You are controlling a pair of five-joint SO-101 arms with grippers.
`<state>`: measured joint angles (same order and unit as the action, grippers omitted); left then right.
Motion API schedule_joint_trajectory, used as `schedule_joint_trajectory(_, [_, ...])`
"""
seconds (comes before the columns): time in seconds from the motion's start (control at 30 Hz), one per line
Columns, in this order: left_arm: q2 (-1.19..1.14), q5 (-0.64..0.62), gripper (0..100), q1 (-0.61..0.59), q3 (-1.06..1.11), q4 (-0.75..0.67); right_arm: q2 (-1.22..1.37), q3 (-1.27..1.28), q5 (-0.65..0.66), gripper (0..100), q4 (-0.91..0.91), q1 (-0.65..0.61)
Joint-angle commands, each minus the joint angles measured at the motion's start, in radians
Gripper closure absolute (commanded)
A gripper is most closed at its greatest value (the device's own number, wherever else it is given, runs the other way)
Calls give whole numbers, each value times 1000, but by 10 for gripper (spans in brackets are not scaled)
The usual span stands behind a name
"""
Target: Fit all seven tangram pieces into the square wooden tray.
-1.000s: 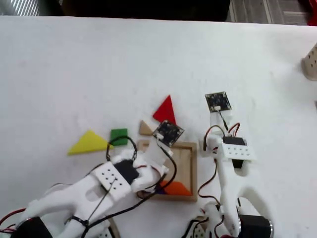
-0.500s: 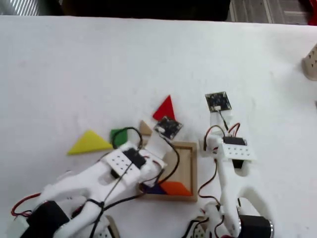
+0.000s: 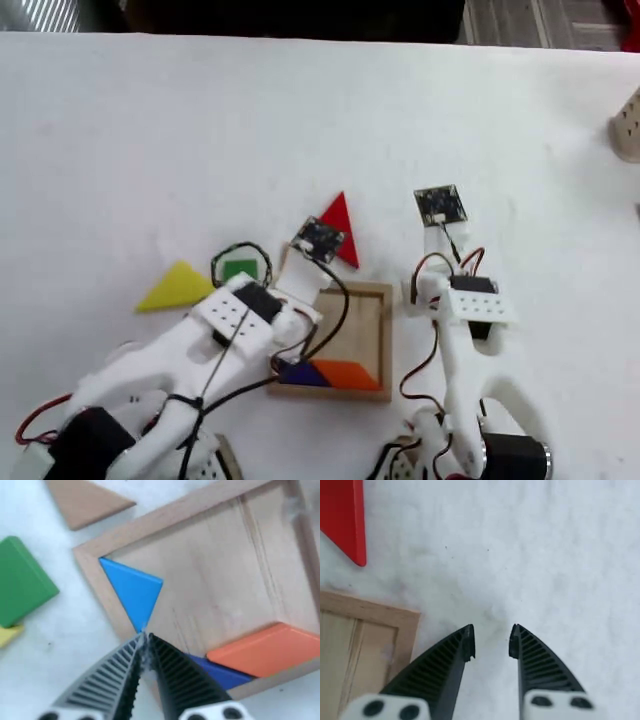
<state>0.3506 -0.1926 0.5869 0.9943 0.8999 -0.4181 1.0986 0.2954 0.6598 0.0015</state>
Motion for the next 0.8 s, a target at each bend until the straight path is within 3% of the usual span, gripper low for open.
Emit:
schedule_joint_trajectory(0.0, [156, -3, 977, -21, -54, 83, -13, -43, 15, 879, 10, -4])
schedule_joint_trajectory(0.17, [364, -3, 977, -133, -38, 143, -13, -43, 15, 879, 10, -4])
schedule_joint_trajectory(0.43, [479, 12, 976, -651, 48, -8, -13, -43, 15, 879, 10, -4])
schedule_joint_trajectory(0.67, [294, 186, 832, -590, 17, -12, -13, -43, 15, 879, 19, -4])
schedule_joint_trajectory(0.77, [200, 180, 788, -590, -38, -14, -13, -43, 15, 879, 24, -4])
